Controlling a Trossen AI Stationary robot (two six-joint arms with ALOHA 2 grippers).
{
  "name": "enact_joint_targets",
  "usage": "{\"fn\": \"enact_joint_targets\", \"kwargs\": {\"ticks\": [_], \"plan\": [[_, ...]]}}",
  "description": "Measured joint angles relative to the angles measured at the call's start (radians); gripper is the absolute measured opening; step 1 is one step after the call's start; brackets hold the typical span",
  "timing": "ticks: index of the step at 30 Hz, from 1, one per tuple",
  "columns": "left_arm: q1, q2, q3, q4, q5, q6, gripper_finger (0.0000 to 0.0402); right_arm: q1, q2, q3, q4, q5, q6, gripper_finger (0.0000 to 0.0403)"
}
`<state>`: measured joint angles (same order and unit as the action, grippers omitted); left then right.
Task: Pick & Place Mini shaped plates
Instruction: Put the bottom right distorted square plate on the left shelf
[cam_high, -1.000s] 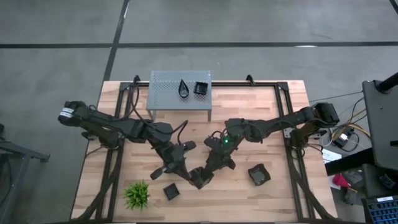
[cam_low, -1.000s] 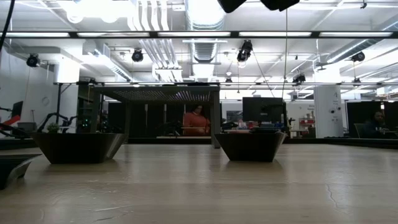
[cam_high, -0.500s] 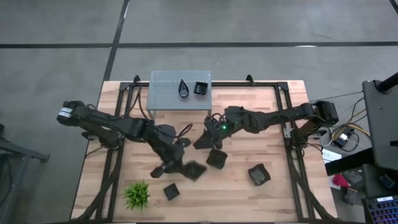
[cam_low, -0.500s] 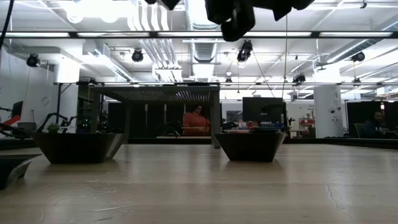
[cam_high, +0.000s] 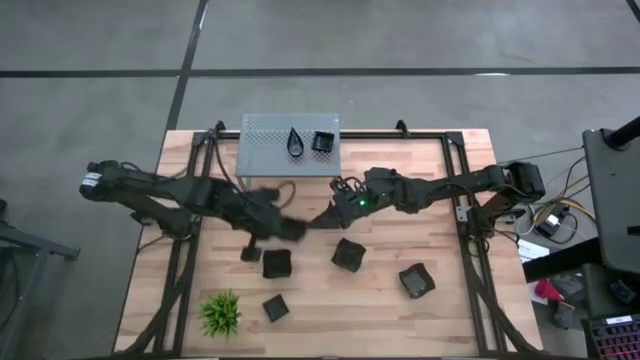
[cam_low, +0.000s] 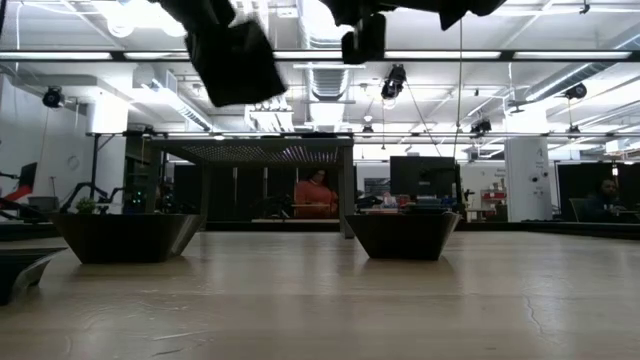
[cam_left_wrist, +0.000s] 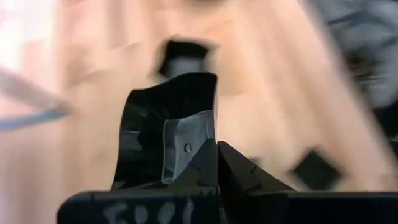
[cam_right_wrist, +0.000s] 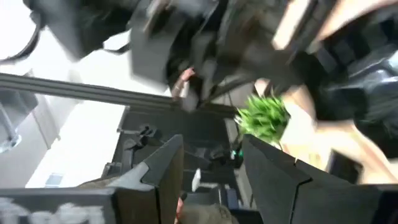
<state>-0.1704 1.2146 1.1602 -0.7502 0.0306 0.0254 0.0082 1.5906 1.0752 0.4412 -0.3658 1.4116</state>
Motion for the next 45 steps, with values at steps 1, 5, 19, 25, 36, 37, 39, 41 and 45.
{"fn": "enact_joint_targets", "kwargs": {"ticks": [1, 5, 19, 25, 36, 37, 39, 41, 45], "plan": [[0.015, -0.018, -0.005, -0.027, -0.04, -0.001, 0.0, 0.0, 0.0, 0.0, 0.017, 0.012, -0.013, 0.0162], [0.102, -0.089, -0.022, -0.095, -0.146, 0.009, 0.0, 0.005, 0.0, 0.0, 0.079, 0.067, -0.059, 0.0162], [0.517, -0.104, -0.024, -0.13, -0.31, 0.161, 0.0, 0.023, 0.0, 0.0, 0.143, 0.214, -0.19, 0.0162], [0.587, -0.079, -0.04, -0.087, -0.333, 0.345, 0.0, 0.032, 0.0, 0.0, 0.142, 0.247, -0.217, 0.0162], [0.596, -0.035, -0.07, -0.032, -0.422, 0.48, 0.0, 0.035, 0.0, 0.0, 0.142, 0.265, -0.242, 0.0162], [0.596, -0.031, -0.07, -0.032, -0.449, 0.482, 0.0001, 0.035, 0.0, 0.0, 0.142, 0.265, -0.245, 0.0162], [0.596, -0.025, -0.07, -0.034, -0.466, 0.499, 0.0003, 0.035, 0.0, 0.0, 0.142, 0.266, -0.246, 0.0162], [0.596, -0.025, -0.071, -0.035, -0.429, 0.508, 0.001, 0.035, 0.0, 0.0, 0.142, 0.268, -0.246, 0.0162], [0.595, -0.026, -0.071, -0.036, -0.359, 0.506, 0.0031, 0.035, 0.0, 0.0, 0.141, 0.292, -0.263, 0.0162]]}}
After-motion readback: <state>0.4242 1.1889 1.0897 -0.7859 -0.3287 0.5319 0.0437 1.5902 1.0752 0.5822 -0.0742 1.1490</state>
